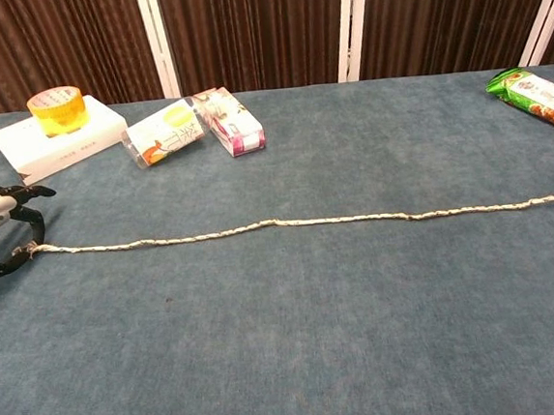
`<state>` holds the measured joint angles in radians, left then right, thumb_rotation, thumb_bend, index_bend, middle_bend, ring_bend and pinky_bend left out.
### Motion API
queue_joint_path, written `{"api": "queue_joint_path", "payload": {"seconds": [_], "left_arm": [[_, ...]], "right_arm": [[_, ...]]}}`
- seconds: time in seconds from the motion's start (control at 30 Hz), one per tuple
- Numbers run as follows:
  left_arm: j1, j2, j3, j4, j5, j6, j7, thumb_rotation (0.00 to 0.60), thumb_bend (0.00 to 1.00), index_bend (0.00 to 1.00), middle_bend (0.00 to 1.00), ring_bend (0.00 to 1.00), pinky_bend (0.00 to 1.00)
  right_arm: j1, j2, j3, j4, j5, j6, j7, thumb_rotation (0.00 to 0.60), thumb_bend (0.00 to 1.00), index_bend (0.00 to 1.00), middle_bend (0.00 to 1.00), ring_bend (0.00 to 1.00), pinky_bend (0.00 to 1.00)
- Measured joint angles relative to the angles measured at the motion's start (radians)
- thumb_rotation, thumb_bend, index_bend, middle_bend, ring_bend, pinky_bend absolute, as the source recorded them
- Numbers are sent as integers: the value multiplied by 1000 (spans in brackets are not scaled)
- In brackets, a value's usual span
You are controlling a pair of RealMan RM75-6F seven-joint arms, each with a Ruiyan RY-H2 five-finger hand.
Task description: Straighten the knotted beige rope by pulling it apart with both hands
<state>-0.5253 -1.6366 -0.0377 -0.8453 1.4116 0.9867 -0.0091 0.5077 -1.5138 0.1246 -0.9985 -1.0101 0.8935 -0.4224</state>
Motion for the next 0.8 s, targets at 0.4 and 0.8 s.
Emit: {"api": "queue_joint_path", "payload": {"seconds": [0.4,0.8], "left_arm": [[7,28,-4,-46,-9,-2,5,600,410,0,0,0,103],[66,183,-9,-262,21,149,-37,600,386,0,0,0,107]], "right_arm": [[1,14,-1,-25,48,-30,-69,600,537,192,0,0,0],[-60,126,0,-216,-29,97,27,600,496,43,0,0,0]]}}
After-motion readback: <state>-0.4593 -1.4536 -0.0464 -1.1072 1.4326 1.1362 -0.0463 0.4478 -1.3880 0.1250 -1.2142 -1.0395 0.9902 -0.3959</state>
